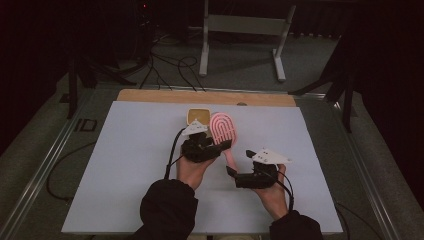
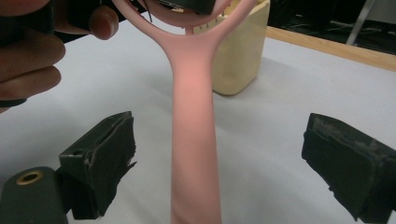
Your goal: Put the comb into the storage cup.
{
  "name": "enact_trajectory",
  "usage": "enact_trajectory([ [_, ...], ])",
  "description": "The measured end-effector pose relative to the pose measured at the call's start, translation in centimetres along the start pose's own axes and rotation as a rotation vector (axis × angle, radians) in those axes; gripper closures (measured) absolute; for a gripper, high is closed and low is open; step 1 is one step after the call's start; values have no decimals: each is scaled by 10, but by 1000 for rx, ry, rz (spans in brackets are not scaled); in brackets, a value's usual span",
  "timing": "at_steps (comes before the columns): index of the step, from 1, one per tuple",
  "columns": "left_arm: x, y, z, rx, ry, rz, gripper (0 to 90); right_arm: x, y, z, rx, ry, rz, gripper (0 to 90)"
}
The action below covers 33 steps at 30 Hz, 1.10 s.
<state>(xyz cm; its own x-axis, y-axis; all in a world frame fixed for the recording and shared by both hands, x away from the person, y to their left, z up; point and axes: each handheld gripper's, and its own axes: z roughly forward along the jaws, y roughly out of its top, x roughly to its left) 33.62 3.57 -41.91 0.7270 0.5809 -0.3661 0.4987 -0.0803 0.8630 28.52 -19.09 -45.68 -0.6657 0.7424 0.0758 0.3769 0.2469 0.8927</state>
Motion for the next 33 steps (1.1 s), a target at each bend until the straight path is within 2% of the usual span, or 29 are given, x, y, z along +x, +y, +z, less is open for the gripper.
enact_trajectory([
  [4, 1, 1, -3, -2, 5, 5, 656, -2, 0, -1, 1, -3, -8, 92],
  [10, 5, 3, -7, -8, 18, 3, 656, -11, 1, -10, 1, -10, 11, 92],
  [15, 7, 6, -11, -13, 35, 7, 656, -15, 0, -13, 0, -17, -4, 92],
  [18, 9, 9, -13, -17, 45, 6, 656, -15, -3, -17, 3, -21, -16, 92],
  [25, 11, 14, -19, -26, 60, 14, 656, -23, -11, -24, 28, -31, -9, 92],
  [33, 10, 20, -22, -29, 68, 28, 656, -26, -19, -31, 30, -33, -26, 92],
])
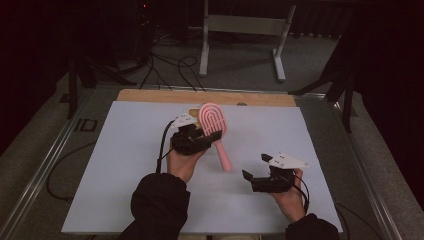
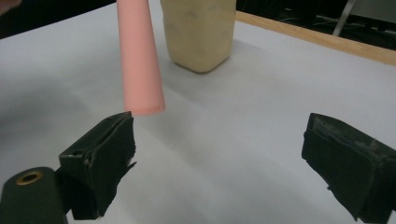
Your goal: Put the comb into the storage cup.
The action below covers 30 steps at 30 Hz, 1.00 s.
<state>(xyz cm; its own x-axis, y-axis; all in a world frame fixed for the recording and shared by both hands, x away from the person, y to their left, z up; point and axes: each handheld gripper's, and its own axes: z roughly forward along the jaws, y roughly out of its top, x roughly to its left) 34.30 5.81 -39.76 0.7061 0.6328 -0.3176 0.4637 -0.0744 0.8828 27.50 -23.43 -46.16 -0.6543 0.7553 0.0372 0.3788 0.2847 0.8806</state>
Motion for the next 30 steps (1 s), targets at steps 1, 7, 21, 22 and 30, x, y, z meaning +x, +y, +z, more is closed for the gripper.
enact_trajectory([
  [1, 0, 0, 0, -2, 0, -2, 656, 0, -2, -1, -4, -3, 0, 91],
  [7, 2, 3, -4, -1, 9, 3, 656, -4, -17, -12, -62, -6, 20, 92],
  [21, 3, 10, -10, -14, 17, 21, 656, -9, -36, -18, -101, -56, 33, 92],
  [22, 3, 10, -10, -15, 18, 23, 656, -9, -36, -17, -102, -57, 28, 92],
  [30, 5, 15, -11, -23, 20, 30, 656, -8, -39, -14, -90, -66, 18, 92],
])
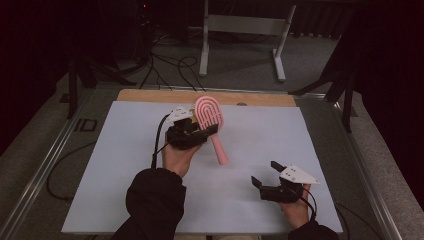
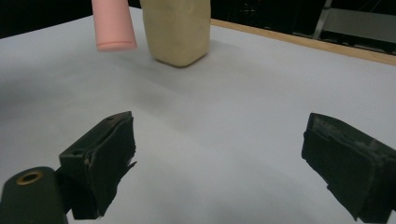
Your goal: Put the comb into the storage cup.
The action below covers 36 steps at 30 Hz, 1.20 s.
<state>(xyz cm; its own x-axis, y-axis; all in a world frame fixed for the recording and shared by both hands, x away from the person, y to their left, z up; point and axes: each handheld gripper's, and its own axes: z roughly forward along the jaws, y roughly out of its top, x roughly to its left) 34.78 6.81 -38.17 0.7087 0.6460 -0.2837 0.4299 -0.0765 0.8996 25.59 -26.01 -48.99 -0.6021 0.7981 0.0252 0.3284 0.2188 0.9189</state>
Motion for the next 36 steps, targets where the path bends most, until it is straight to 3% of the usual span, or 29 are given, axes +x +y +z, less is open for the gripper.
enact_trajectory([
  [36, 12, 20, -9, -24, 30, 21, 656, 3, 0, 1, 7, -4, -13, 98],
])
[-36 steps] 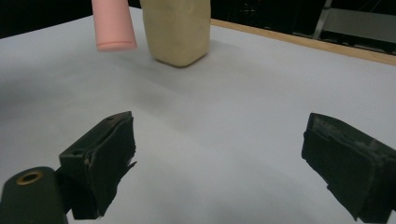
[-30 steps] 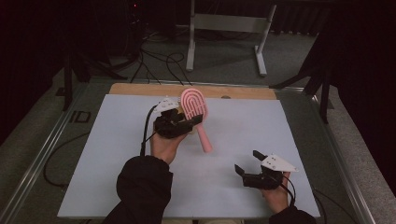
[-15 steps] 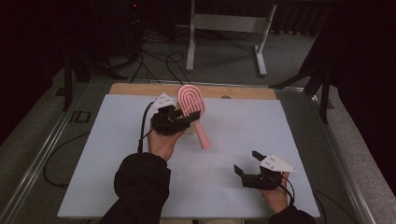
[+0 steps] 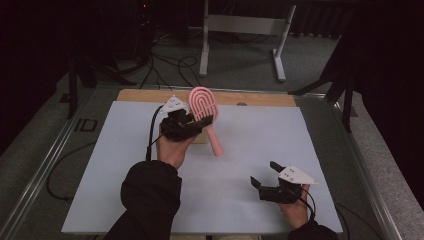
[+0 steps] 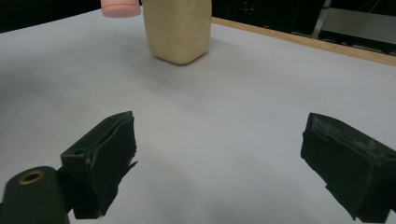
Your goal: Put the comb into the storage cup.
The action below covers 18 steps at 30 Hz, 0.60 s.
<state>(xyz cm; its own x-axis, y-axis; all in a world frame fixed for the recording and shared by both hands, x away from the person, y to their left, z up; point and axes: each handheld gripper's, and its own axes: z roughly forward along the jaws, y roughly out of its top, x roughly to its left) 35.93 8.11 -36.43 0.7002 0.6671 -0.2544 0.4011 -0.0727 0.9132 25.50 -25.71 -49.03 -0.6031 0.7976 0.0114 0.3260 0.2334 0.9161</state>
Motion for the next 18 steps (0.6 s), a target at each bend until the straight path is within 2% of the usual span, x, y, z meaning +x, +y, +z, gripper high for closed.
enact_trajectory([
  [18, 5, 10, -1, -13, 16, 7, 656, 1, 0, 1, 6, 6, -2, 98],
])
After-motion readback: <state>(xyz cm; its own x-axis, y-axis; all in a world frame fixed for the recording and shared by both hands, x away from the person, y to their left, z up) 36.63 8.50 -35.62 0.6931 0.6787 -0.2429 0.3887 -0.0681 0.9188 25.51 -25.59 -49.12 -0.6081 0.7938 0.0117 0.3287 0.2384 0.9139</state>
